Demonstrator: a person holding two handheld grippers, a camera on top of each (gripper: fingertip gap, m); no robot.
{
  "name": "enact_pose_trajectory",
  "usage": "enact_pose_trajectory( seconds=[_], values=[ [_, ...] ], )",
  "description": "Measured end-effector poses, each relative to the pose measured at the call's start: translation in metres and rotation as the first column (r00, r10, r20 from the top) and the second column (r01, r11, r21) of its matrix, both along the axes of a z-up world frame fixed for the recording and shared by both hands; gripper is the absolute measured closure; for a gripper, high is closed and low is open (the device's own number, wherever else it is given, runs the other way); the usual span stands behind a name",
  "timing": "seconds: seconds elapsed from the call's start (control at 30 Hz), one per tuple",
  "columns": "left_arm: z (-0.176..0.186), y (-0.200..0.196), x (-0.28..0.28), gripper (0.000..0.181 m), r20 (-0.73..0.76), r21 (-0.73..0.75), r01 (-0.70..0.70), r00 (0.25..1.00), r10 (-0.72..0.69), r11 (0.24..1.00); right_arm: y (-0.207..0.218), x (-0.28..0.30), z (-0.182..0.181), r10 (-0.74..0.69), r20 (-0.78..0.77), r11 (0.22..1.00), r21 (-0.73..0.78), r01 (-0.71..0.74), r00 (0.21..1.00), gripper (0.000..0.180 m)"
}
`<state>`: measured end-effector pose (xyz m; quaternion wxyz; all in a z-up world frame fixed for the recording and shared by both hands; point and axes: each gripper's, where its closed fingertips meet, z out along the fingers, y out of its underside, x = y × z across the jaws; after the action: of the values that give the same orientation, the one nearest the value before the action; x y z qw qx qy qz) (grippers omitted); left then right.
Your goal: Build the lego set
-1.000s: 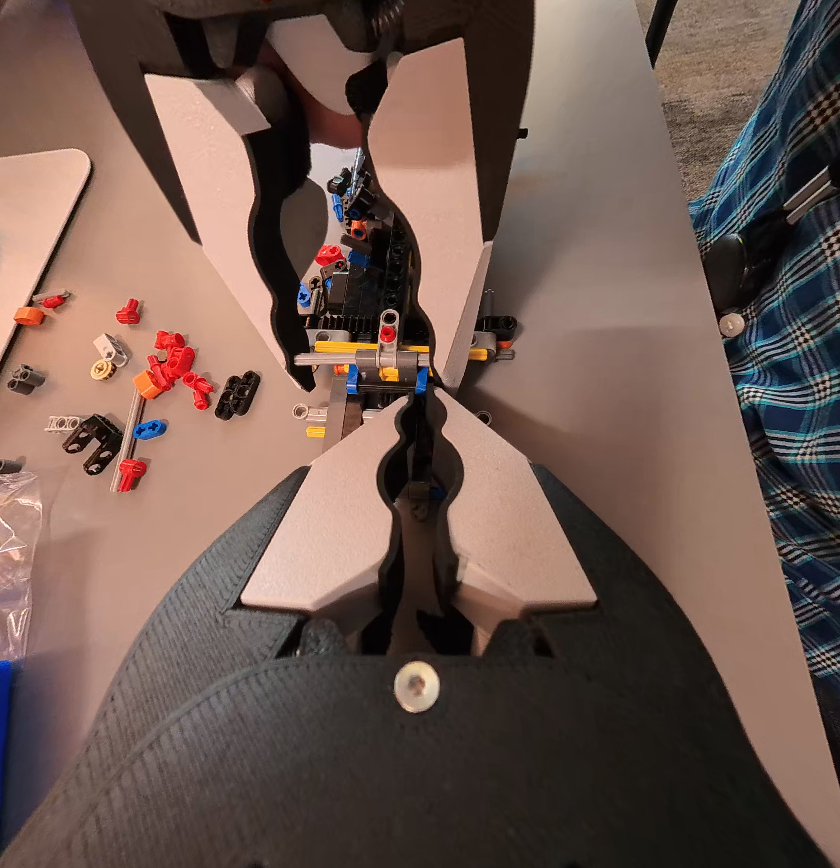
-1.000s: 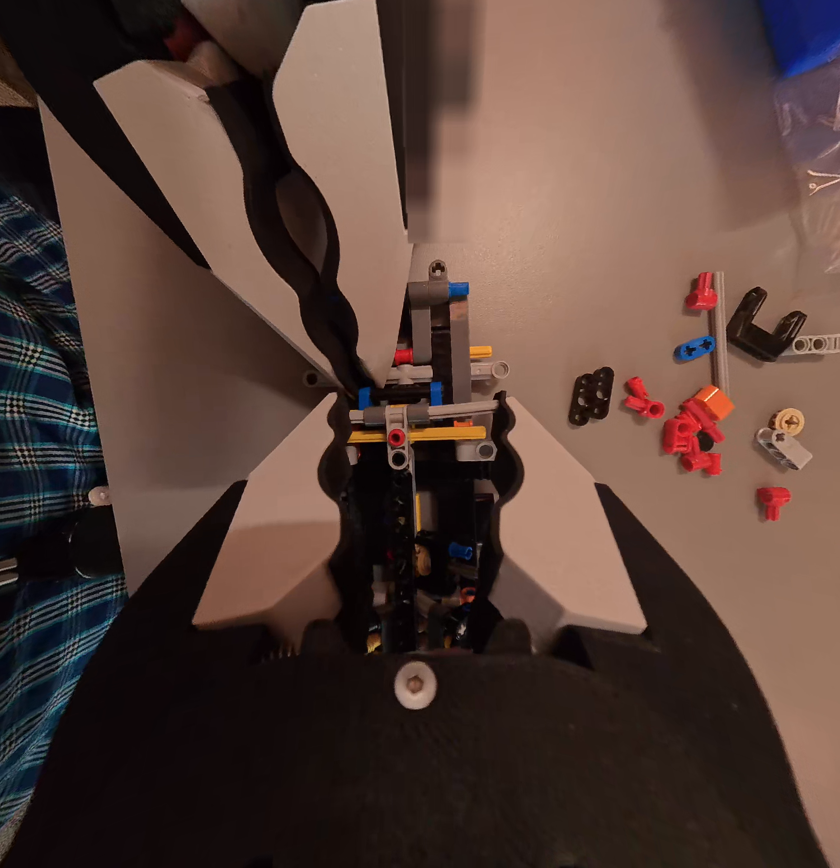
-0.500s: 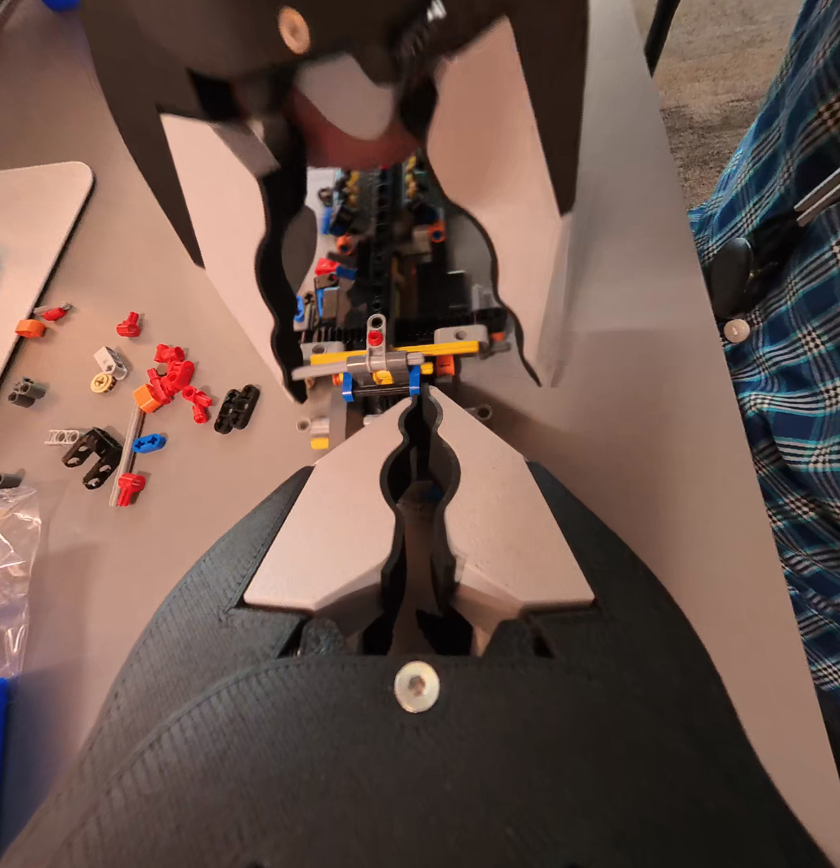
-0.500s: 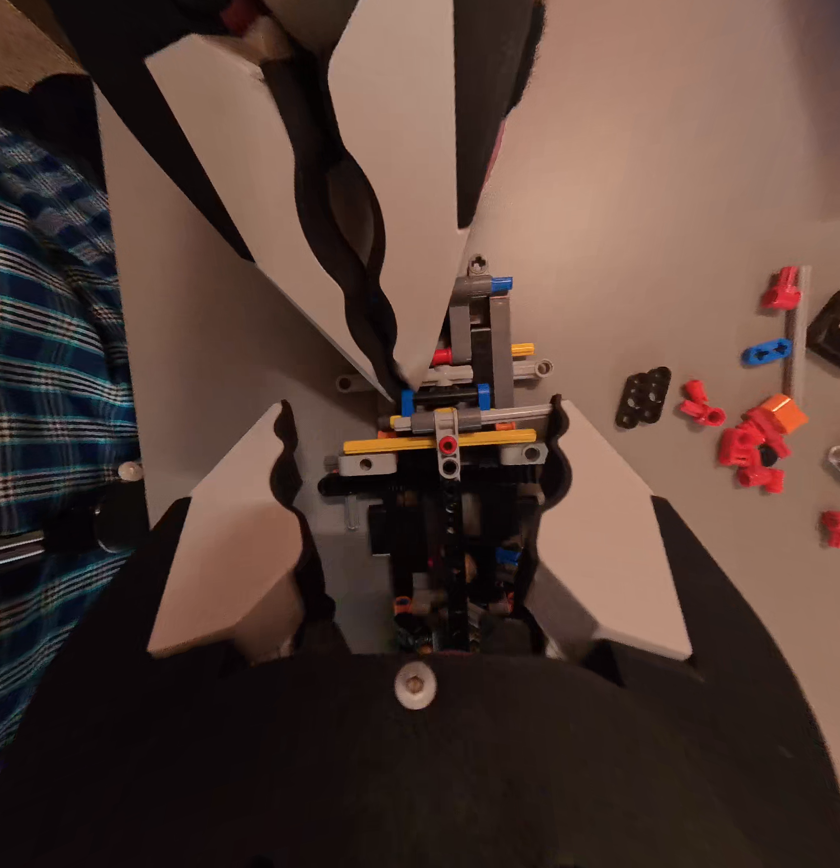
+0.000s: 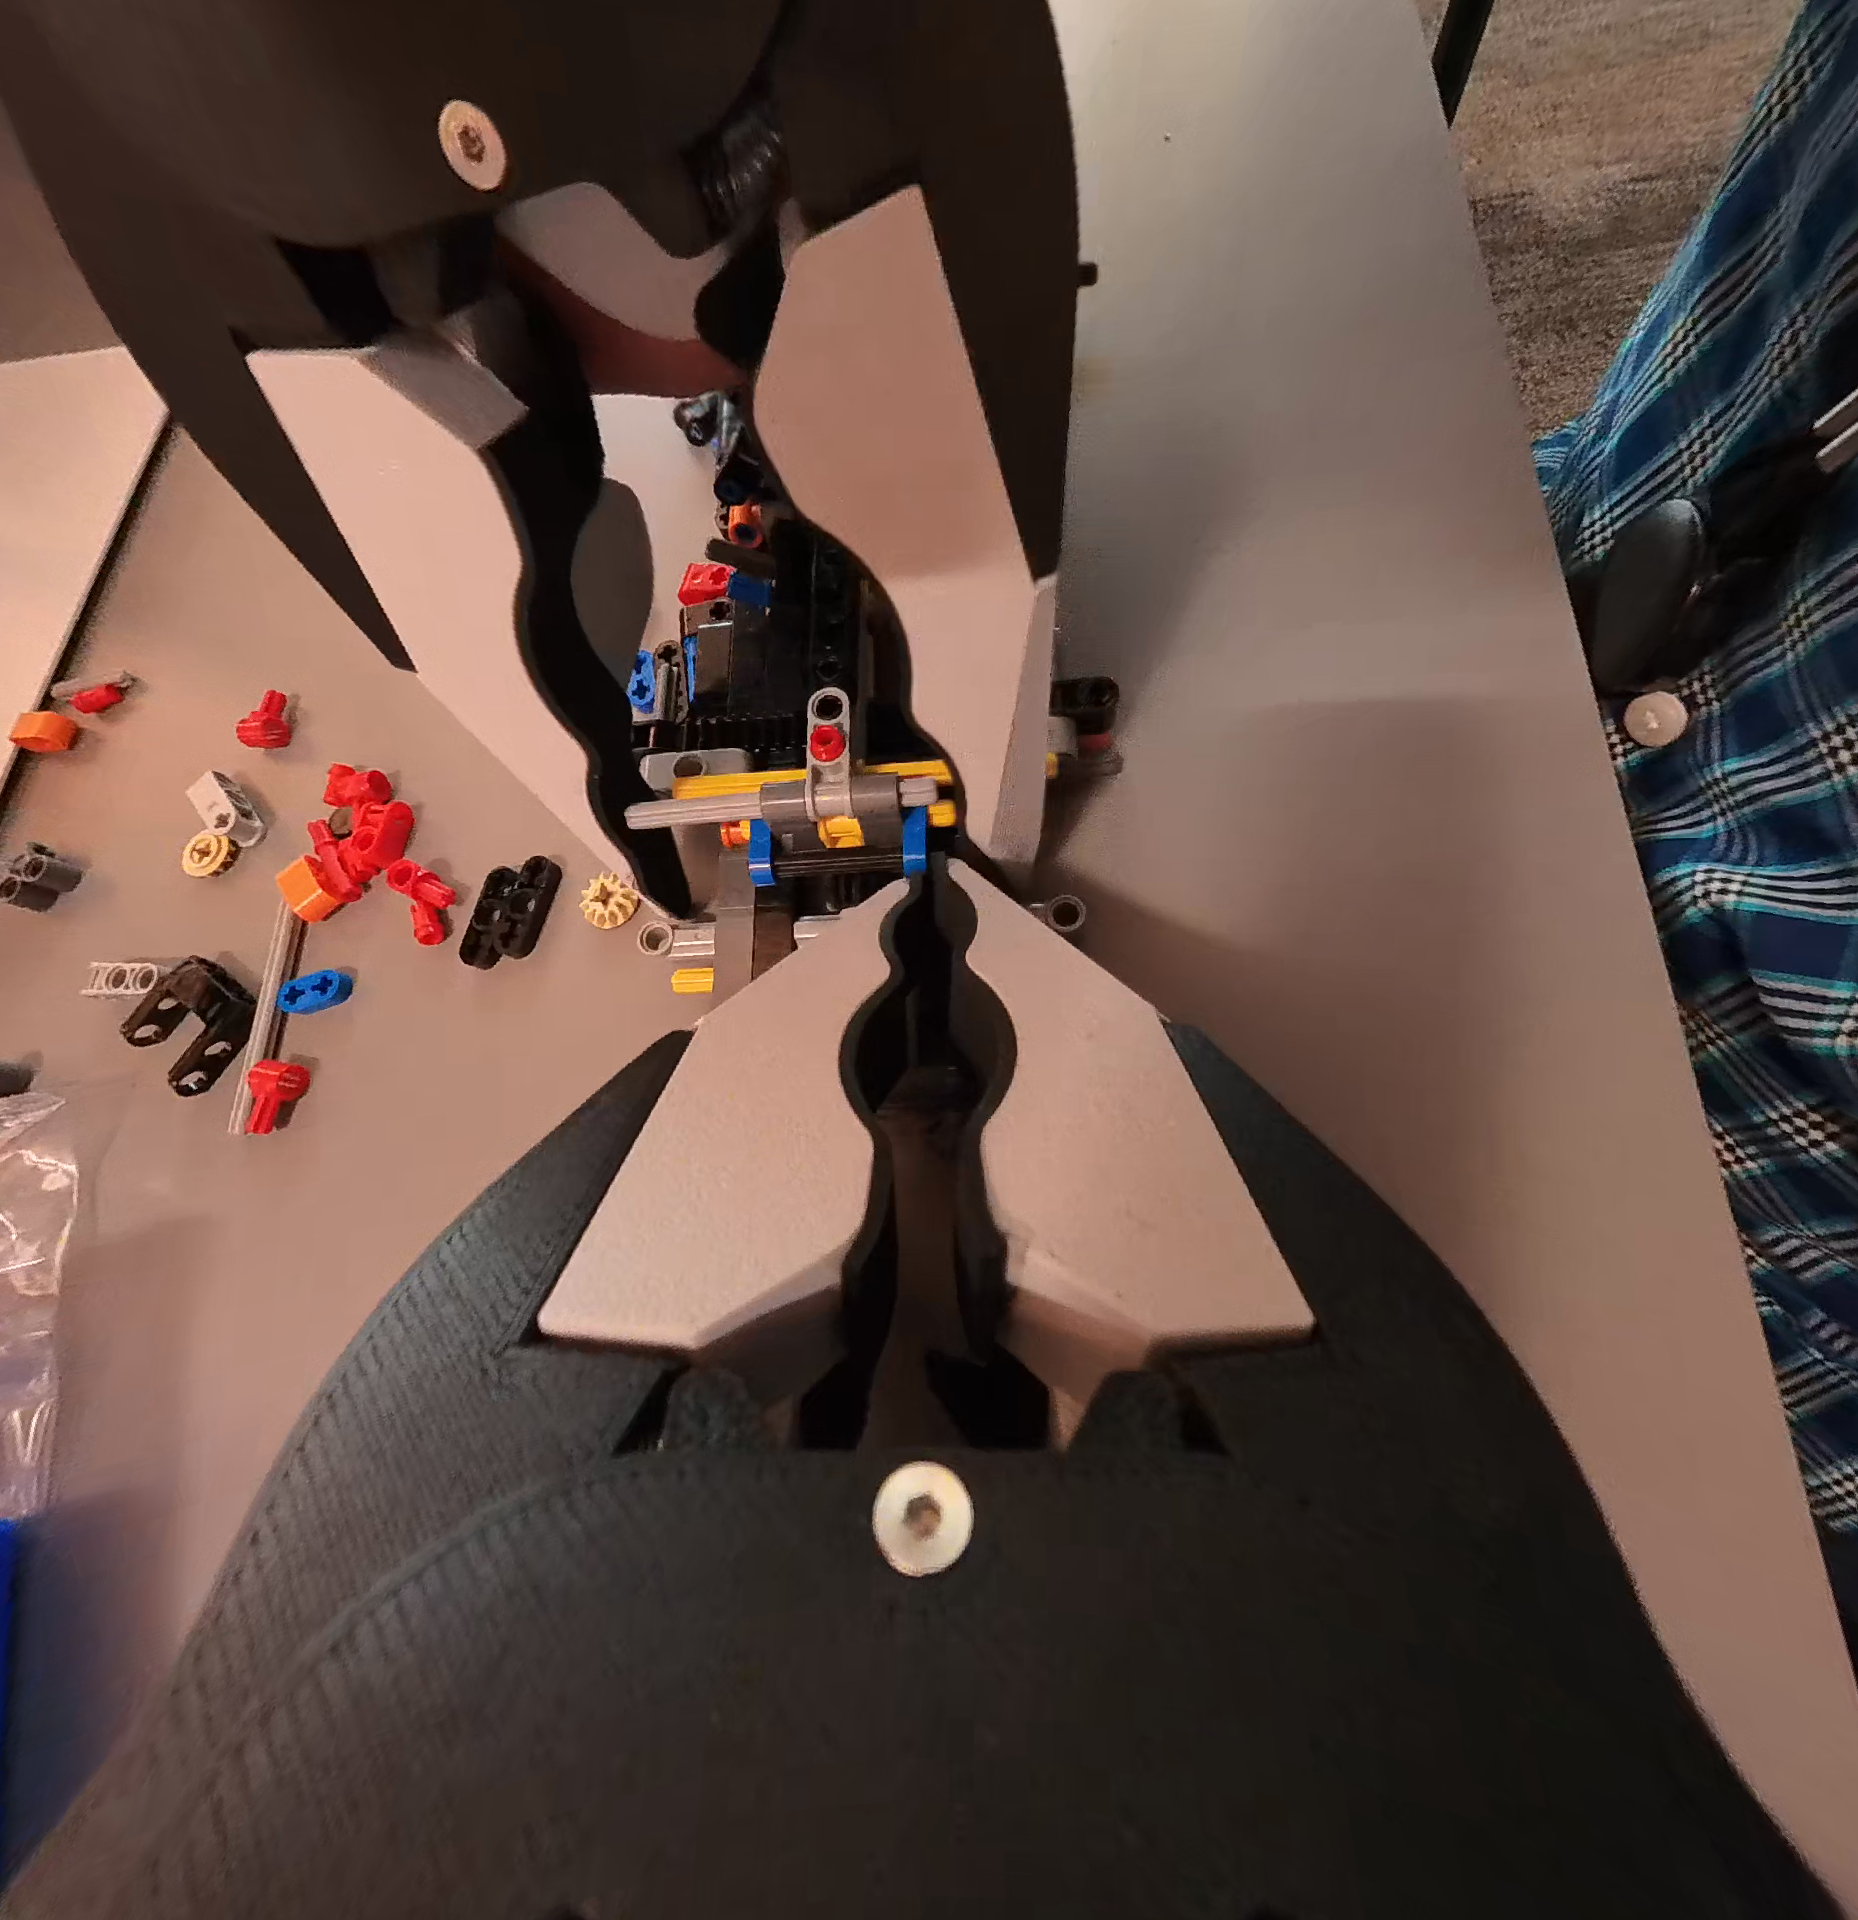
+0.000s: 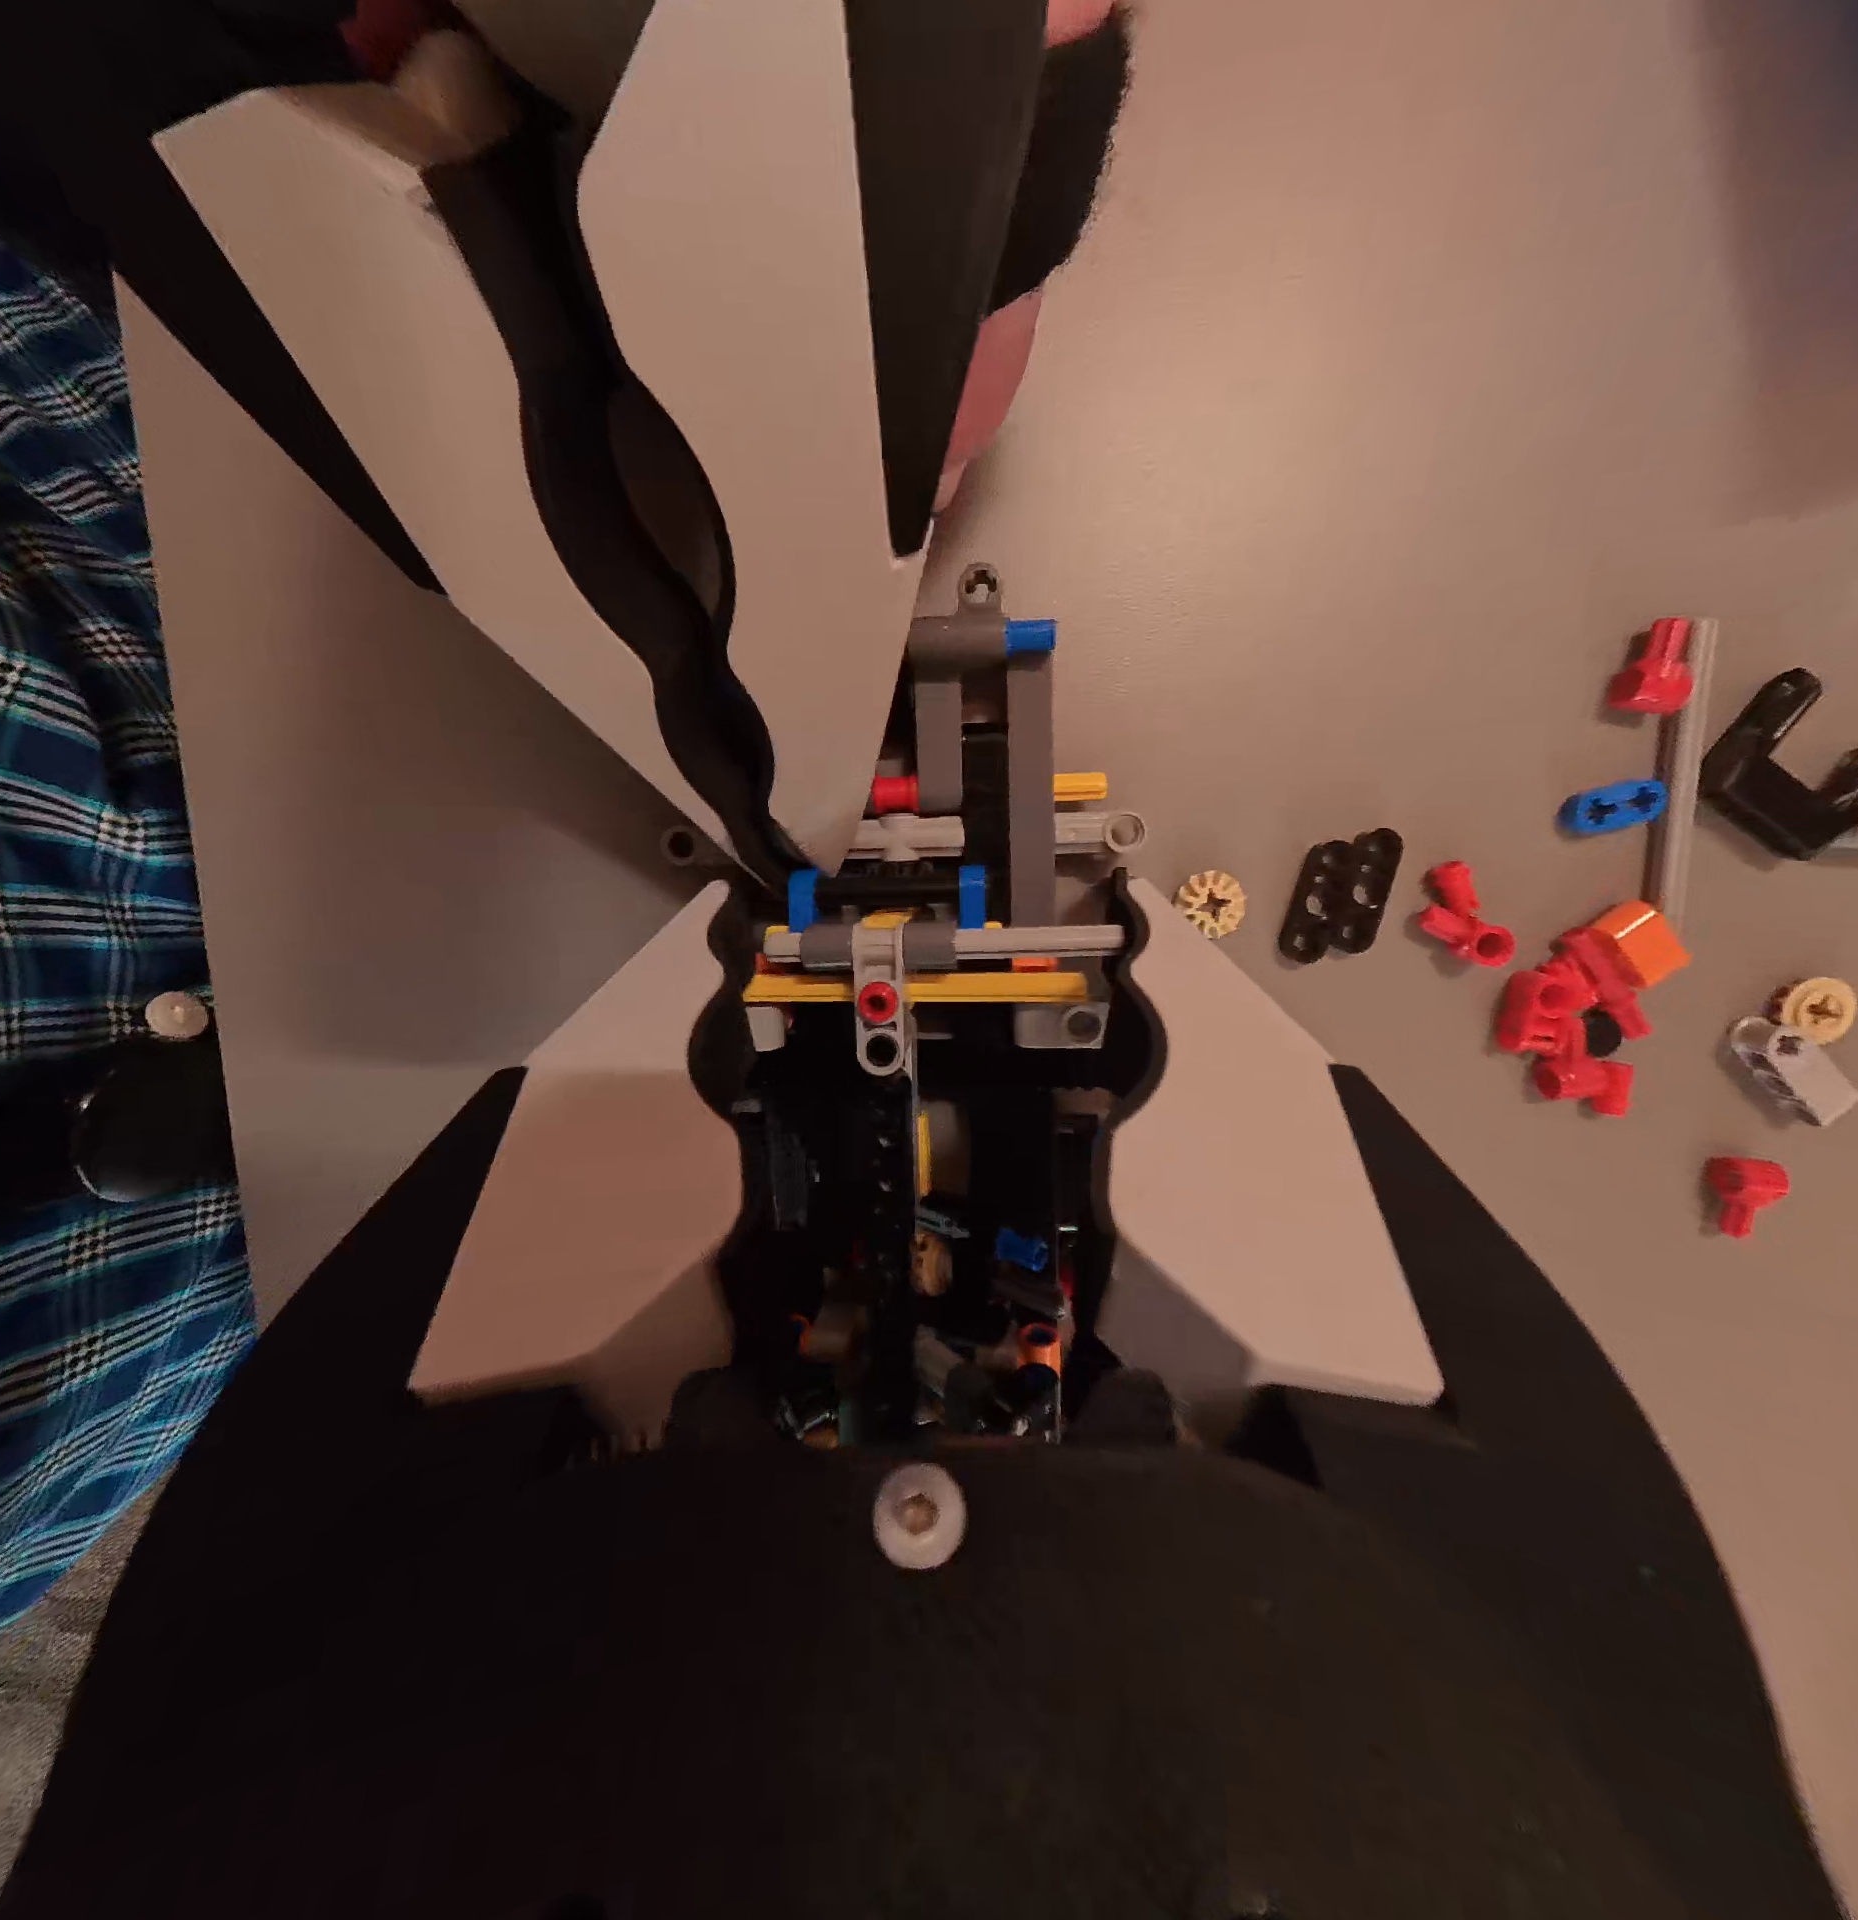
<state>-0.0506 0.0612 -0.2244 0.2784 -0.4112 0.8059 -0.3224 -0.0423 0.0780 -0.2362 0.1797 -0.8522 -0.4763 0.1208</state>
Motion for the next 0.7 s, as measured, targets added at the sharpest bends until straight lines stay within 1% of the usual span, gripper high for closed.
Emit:
enact_pose_trajectory(
  seconds=[0.1, 0.17, 0.2, 0.23, 0.27, 0.33, 0.37, 0.4, 0.43, 0.47, 0.5, 0.53, 0.7],
  values=[
    [0.000, 0.000, 0.000, 0.181, 0.001, 0.003, 0.000, 1.000, 0.000, 1.000, -0.001, -0.001, 0.000, -0.014, -0.016, 1.000, -0.007, 0.014, 1.000, 0.112],
    [0.000, 0.001, 0.000, 0.181, 0.003, 0.007, -0.005, 1.000, 0.005, 1.000, -0.004, -0.003, -0.001, -0.001, -0.014, 1.000, 0.001, 0.001, 1.000, 0.099],
    [0.000, 0.002, 0.001, 0.181, 0.005, 0.011, -0.011, 1.000, 0.011, 1.000, -0.003, -0.004, -0.002, -0.008, -0.012, 1.000, 0.014, 0.009, 1.000, 0.098],
    [0.000, 0.002, 0.000, 0.181, 0.006, 0.014, -0.007, 1.000, 0.007, 1.000, -0.003, -0.003, -0.002, -0.005, 0.002, 1.000, 0.026, 0.005, 1.000, 0.102],
    [0.000, 0.000, 0.000, 0.181, 0.005, 0.012, 0.005, 1.000, -0.005, 1.000, -0.002, 0.000, -0.001, -0.014, 0.011, 1.000, 0.023, 0.014, 1.000, 0.113],
    [0.000, 0.000, 0.000, 0.181, 0.009, 0.019, 0.000, 1.000, 0.000, 1.000, -0.001, -0.001, -0.001, -0.017, -0.001, 0.999, 0.031, 0.017, 1.000, 0.113],
    [0.000, 0.000, 0.000, 0.181, 0.009, 0.019, -0.001, 1.000, 0.001, 1.000, -0.003, -0.002, -0.002, -0.016, -0.013, 0.999, 0.033, 0.017, 1.000, 0.108],
    [0.000, 0.002, 0.001, 0.181, 0.009, 0.019, -0.010, 1.000, 0.010, 1.000, -0.005, -0.003, -0.003, -0.008, -0.015, 0.999, 0.032, 0.009, 1.000, 0.095],
    [0.000, 0.006, 0.002, 0.181, 0.010, 0.020, -0.035, 0.999, 0.035, 0.999, -0.007, -0.005, -0.005, -0.011, -0.007, 1.000, 0.026, 0.011, 1.000, 0.075],
    [0.000, 0.007, 0.002, 0.181, 0.007, 0.013, -0.041, 0.999, 0.040, 0.999, -0.008, -0.007, -0.007, -0.009, -0.001, 1.000, 0.028, 0.009, 1.000, 0.068],
    [0.000, 0.006, 0.002, 0.181, 0.005, 0.013, -0.029, 1.000, 0.029, 0.999, -0.009, -0.007, -0.006, -0.004, 0.002, 1.000, 0.030, 0.003, 1.000, 0.070],
    [0.000, 0.006, 0.002, 0.181, 0.007, 0.017, -0.028, 1.000, 0.028, 0.999, -0.008, -0.005, -0.005, 0.000, 0.007, 0.999, 0.036, 0.000, 1.000, 0.077],
    [0.000, 0.010, 0.003, 0.181, 0.008, 0.019, -0.054, 0.998, 0.054, 0.998, -0.009, 0.008, -0.004, -0.014, 0.030, 1.000, 0.027, 0.013, 0.999, 0.089]
  ],
)
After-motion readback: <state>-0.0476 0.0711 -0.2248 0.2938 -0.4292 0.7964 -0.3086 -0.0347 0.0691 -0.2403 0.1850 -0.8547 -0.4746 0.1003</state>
